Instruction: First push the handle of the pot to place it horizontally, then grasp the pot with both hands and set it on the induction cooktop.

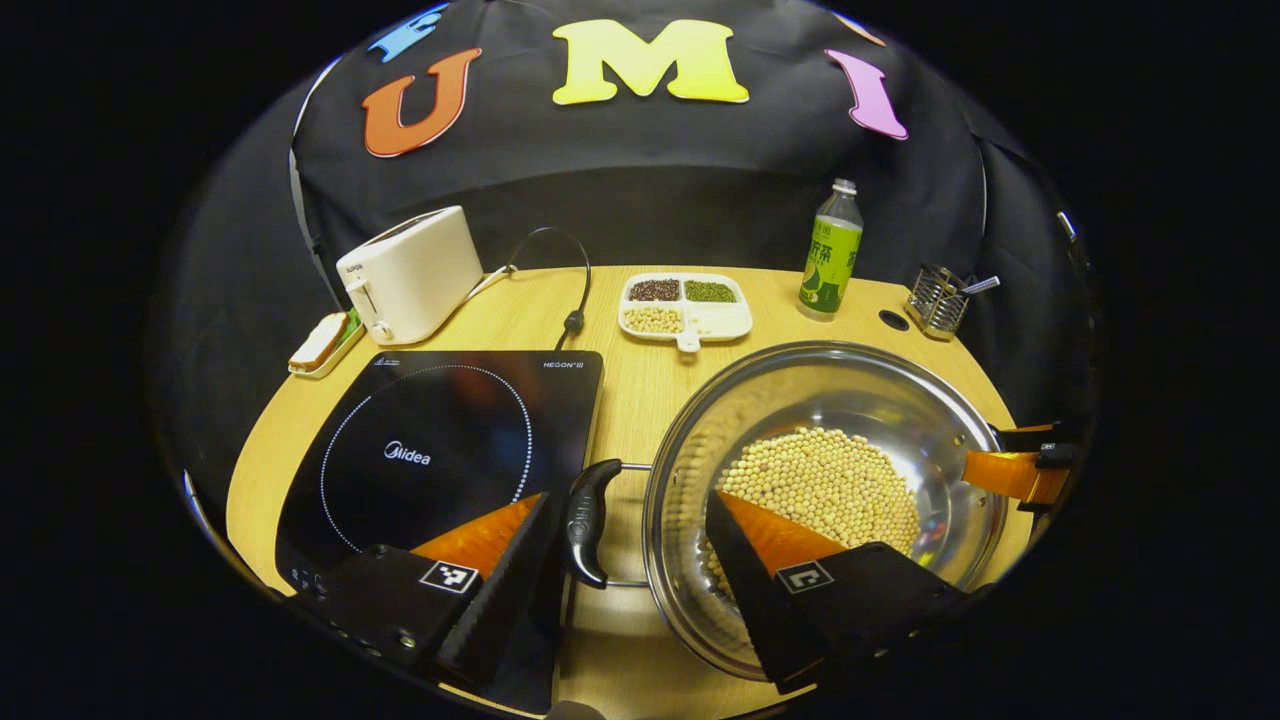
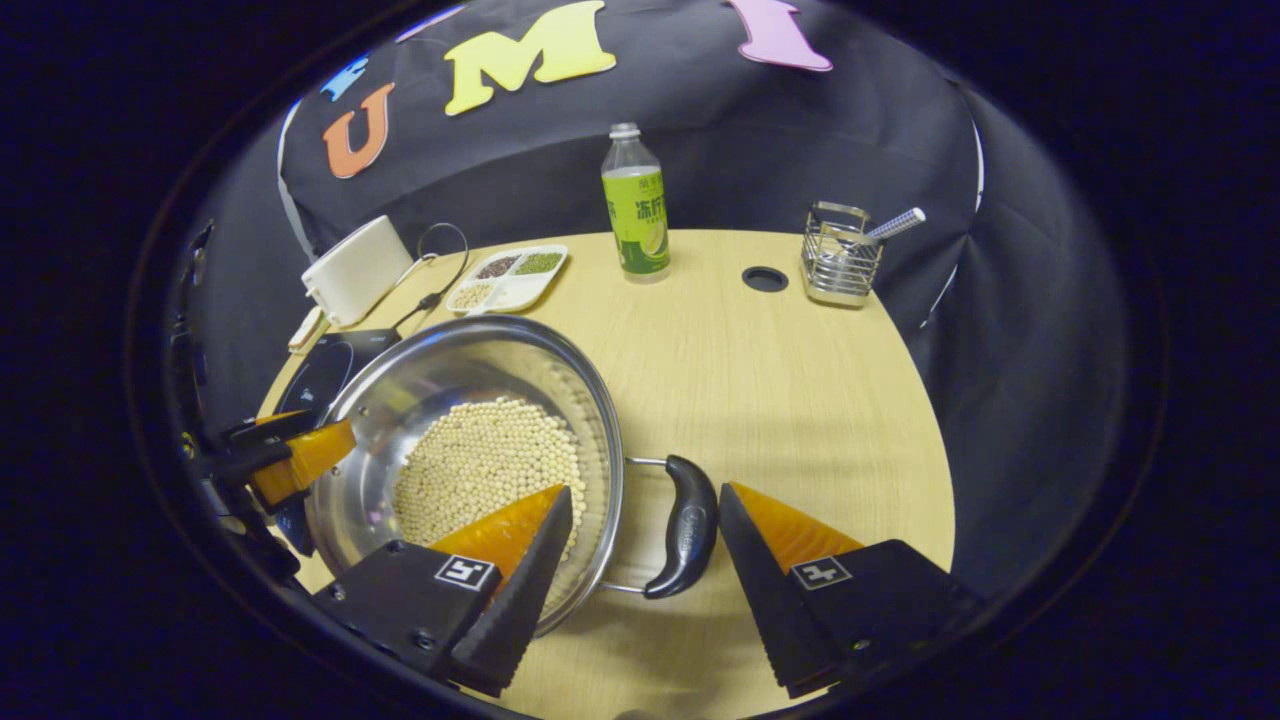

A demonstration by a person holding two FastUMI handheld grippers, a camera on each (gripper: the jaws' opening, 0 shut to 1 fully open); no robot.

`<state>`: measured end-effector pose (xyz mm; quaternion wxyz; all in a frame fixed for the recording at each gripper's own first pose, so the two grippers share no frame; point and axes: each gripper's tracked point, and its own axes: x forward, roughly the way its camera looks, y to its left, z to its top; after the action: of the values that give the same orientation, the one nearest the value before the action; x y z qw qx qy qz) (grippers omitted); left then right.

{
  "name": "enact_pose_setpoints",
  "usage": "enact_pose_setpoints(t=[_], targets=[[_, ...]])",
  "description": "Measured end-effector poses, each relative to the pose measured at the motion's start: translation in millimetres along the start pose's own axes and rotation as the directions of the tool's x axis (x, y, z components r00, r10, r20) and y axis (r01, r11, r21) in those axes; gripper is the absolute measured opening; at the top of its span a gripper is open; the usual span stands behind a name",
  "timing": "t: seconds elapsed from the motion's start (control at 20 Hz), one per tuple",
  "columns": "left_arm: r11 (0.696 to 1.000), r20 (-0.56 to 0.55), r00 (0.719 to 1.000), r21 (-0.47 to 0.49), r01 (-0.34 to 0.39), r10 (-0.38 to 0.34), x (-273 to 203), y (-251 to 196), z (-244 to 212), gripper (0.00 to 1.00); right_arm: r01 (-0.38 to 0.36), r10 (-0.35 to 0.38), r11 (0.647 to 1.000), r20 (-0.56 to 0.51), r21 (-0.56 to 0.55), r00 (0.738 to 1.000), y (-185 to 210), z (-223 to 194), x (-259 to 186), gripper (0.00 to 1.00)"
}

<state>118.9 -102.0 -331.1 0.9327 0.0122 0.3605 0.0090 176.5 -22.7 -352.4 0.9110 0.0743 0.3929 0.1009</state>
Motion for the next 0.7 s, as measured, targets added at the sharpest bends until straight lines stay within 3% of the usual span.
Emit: enact_pose_setpoints(t=[0.15,0.2,0.25,0.3,0.4,0.55,0.6,0.65,0.7], targets=[[1.000,-0.023,1.000,0.000,-0.018,0.017,5.7,0.8,-2.3,0.87,-0.003,0.003,1.000,-0.027,0.011,1.000,0.0,-4.6,4.7,0.90],[0.999,-0.023,0.999,0.009,-0.032,0.032,7.2,3.2,-2.1,0.86,-0.002,0.002,1.000,-0.042,0.009,0.999,0.7,-7.8,5.1,0.87],[0.999,-0.029,0.999,0.018,-0.044,0.044,9.0,6.2,-2.7,0.84,0.008,-0.008,1.000,-0.058,0.011,0.998,-1.9,-10.4,5.4,0.77],[0.998,-0.031,0.998,0.023,-0.056,0.057,8.9,8.1,-3.4,0.77,0.012,-0.011,1.000,-0.061,0.021,0.998,-2.9,-12.0,6.4,0.71],[0.998,-0.036,0.997,0.031,-0.063,0.064,10.5,8.1,-3.0,0.70,0.024,-0.022,0.999,-0.076,0.028,0.997,-3.1,-10.8,6.2,0.68],[0.996,-0.033,0.996,0.029,-0.084,0.085,9.4,8.3,-3.0,0.70,0.056,-0.053,0.998,-0.087,0.040,0.995,-3.3,-11.5,7.0,0.63],[0.996,-0.033,0.996,0.031,-0.086,0.087,10.5,8.7,-2.1,0.59,0.057,-0.054,0.998,-0.090,0.041,0.995,-2.8,-11.8,6.7,0.62],[0.996,-0.036,0.996,0.034,-0.083,0.084,10.5,8.6,-2.2,0.69,0.059,-0.054,0.997,-0.090,0.046,0.994,-2.0,-12.0,6.3,0.60],[0.996,-0.039,0.996,0.030,-0.079,0.080,10.0,7.8,-2.3,0.67,0.060,-0.056,0.997,-0.089,0.046,0.994,-2.2,-10.6,4.3,0.59]])
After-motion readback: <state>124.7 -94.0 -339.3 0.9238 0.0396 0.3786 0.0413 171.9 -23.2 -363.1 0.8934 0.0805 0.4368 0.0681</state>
